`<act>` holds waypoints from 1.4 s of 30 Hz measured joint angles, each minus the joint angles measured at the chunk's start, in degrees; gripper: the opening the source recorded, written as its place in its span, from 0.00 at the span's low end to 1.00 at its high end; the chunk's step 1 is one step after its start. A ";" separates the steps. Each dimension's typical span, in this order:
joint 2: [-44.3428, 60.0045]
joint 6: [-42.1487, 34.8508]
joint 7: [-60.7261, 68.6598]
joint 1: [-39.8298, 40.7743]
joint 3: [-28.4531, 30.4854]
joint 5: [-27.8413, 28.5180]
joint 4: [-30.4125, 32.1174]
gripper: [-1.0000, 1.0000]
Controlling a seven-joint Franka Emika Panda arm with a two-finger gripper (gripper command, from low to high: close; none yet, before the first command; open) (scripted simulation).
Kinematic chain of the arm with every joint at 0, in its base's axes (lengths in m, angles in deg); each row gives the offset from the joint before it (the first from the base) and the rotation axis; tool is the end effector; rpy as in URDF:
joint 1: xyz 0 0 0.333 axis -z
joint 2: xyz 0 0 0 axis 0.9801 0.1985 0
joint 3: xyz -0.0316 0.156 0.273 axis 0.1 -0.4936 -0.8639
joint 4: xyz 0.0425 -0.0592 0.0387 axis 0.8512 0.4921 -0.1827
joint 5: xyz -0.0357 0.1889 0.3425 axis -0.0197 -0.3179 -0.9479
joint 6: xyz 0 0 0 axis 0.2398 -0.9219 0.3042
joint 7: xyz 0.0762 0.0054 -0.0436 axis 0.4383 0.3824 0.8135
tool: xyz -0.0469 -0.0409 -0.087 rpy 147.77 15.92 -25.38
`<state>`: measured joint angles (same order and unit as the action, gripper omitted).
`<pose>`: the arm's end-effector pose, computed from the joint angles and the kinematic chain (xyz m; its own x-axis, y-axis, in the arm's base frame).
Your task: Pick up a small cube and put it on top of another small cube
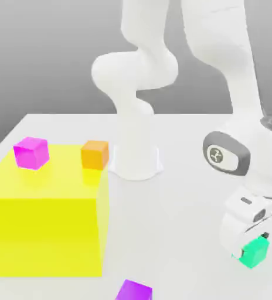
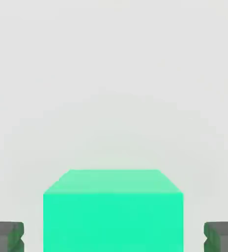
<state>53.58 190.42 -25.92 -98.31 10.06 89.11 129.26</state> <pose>0.3828 0.2583 0.1346 0.9852 -0.1713 0.0003 -0.1713 -0.9852 -0.0010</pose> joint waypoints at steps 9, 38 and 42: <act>-7.32 -5.56 3.94 2.87 -4.00 -5.27 1.62 0.00; -63.17 -49.41 7.82 29.10 16.33 -13.40 12.71 0.00; -61.29 -43.22 7.96 29.56 16.66 -13.31 17.01 1.00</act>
<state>-7.71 147.19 -17.96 -68.75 26.72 75.79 146.27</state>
